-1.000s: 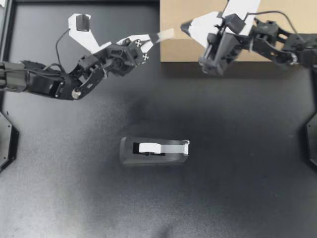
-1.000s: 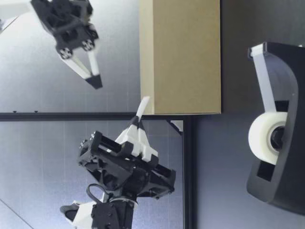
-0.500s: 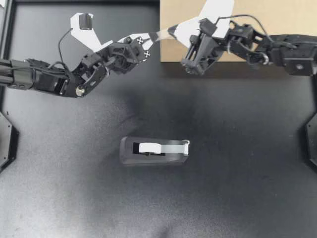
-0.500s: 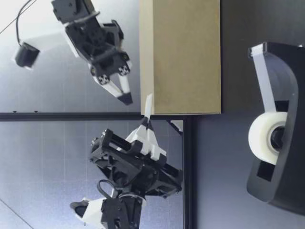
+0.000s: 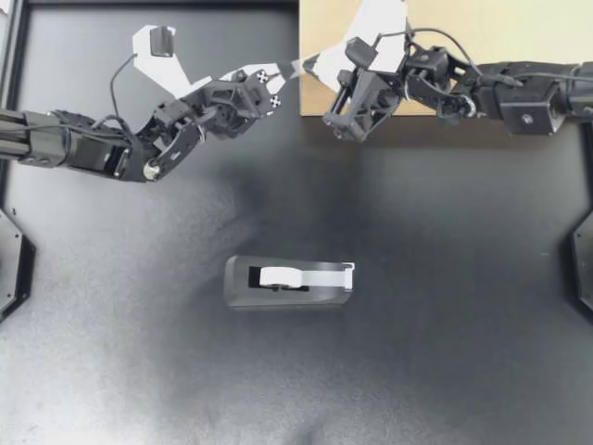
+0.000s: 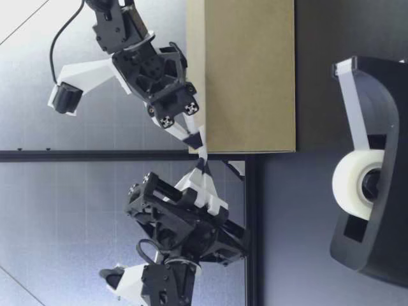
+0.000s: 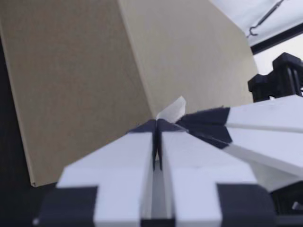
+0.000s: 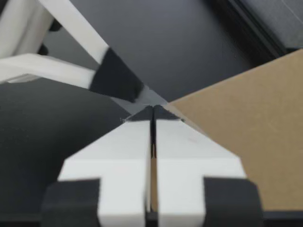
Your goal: Cut a small piece of tape from the tape dispenser then place it on the cardboard box's edge.
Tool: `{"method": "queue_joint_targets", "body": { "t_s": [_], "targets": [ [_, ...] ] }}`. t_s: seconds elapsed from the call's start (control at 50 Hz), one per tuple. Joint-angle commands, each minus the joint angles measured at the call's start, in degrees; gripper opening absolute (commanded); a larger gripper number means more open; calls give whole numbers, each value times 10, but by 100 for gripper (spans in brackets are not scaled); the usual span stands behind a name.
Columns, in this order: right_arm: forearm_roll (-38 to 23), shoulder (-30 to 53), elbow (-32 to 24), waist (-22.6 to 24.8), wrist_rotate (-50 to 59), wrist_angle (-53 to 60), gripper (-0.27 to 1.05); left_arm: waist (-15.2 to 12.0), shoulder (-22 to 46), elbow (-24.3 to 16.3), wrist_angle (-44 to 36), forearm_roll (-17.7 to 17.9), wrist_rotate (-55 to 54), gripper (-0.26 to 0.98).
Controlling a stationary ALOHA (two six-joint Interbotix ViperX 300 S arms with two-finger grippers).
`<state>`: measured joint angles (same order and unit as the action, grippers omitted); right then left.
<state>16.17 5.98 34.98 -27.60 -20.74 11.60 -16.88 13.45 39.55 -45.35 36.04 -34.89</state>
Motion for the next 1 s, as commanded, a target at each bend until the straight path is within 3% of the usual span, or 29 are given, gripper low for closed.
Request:
{"method": "queue_joint_targets", "body": {
  "t_s": [0.0,0.64,0.78,0.98],
  "targets": [
    [-1,-5,-13,-10,-1,-1,-13,-4,-8,-11,-2,-2,2,-11],
    [-2,22,-54,-17,-1,-24,-13,-3,-9,-6,-2,-2,11,-7],
    [-3,22,-54,-17,0,-24,-13,-4,-10,-6,-2,-3,15,4],
    [-3,18,-56,-17,2,-24,-13,-3,-18,-2,4,-4,28,33]
  ]
}}
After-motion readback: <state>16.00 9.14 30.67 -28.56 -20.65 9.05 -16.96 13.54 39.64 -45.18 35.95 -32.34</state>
